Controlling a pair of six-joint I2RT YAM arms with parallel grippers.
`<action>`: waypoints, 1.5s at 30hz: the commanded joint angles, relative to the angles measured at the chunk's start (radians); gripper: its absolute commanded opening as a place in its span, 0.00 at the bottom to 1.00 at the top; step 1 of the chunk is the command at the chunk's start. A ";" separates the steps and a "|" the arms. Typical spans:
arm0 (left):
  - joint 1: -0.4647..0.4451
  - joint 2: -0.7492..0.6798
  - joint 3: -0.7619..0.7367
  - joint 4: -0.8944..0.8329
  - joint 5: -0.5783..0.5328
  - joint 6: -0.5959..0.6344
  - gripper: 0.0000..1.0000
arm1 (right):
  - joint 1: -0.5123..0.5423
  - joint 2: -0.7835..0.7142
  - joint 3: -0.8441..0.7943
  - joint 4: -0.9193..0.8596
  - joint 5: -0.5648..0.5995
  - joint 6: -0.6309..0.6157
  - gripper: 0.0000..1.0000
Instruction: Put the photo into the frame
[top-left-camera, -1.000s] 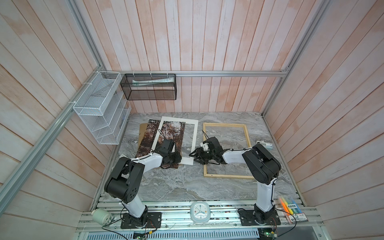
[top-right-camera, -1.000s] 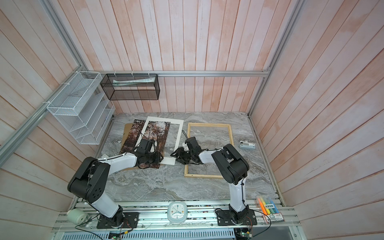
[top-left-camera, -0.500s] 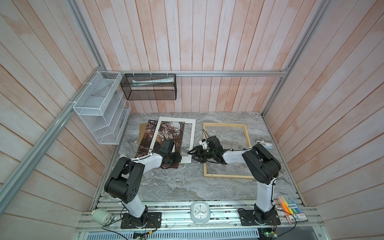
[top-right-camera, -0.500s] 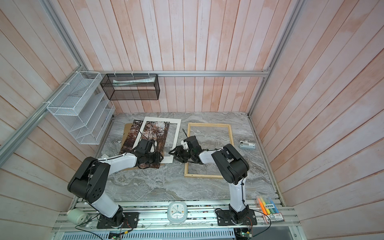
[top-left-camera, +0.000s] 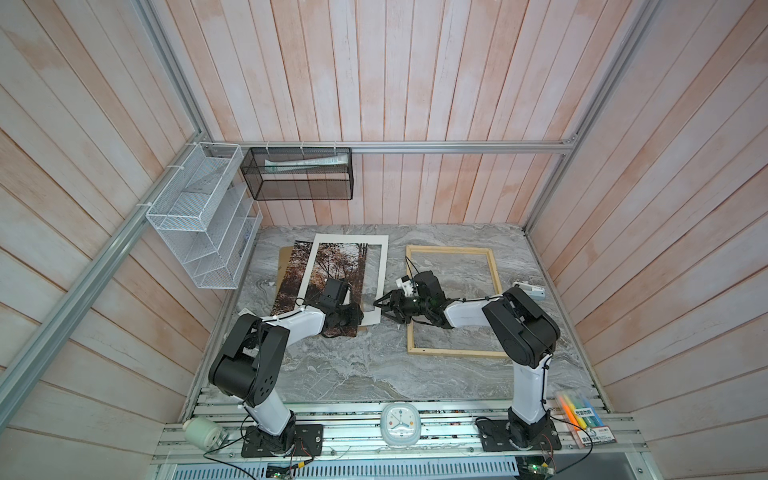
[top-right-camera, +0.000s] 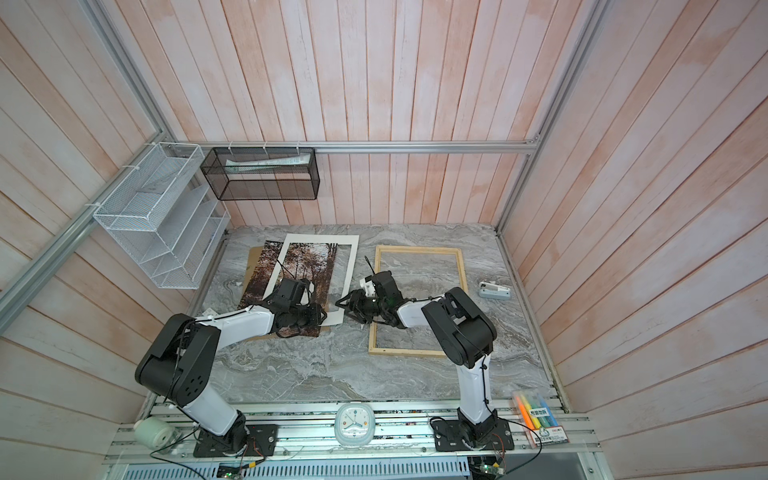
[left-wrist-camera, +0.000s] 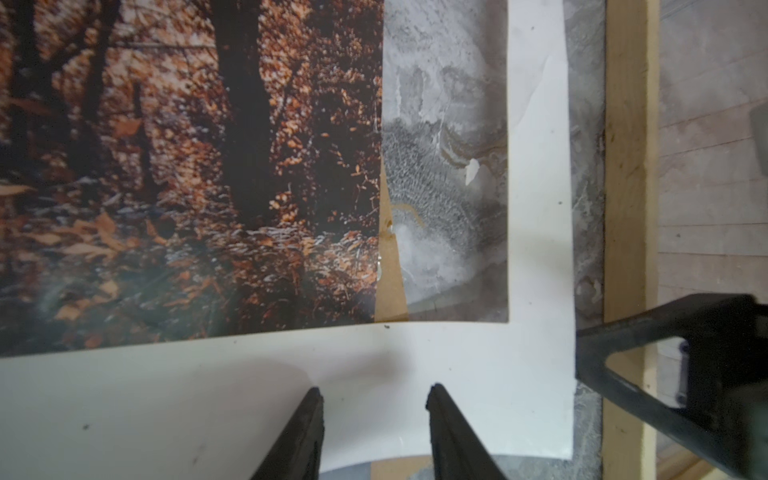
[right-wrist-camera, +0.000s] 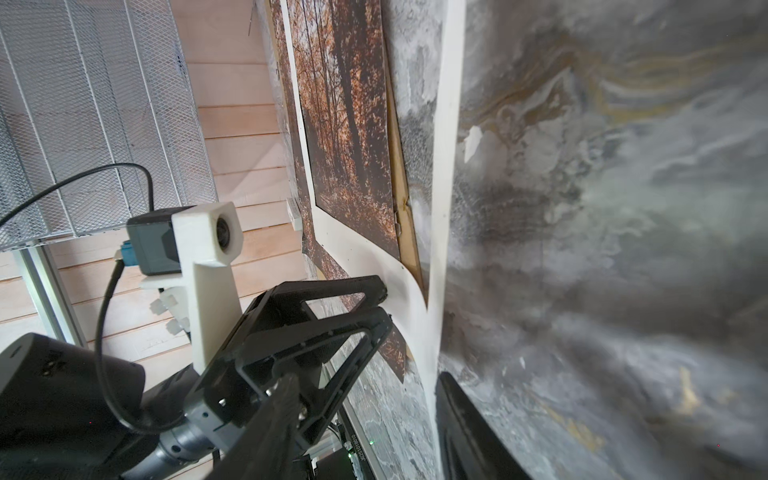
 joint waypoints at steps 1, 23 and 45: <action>-0.005 0.027 -0.030 -0.030 0.026 0.014 0.44 | 0.017 0.037 0.039 0.023 -0.028 -0.001 0.53; -0.005 0.030 -0.041 -0.010 0.043 0.019 0.43 | 0.044 0.067 0.124 -0.119 -0.007 -0.090 0.37; -0.005 -0.019 -0.033 -0.028 0.019 0.015 0.43 | 0.056 0.061 0.200 -0.342 0.078 -0.236 0.04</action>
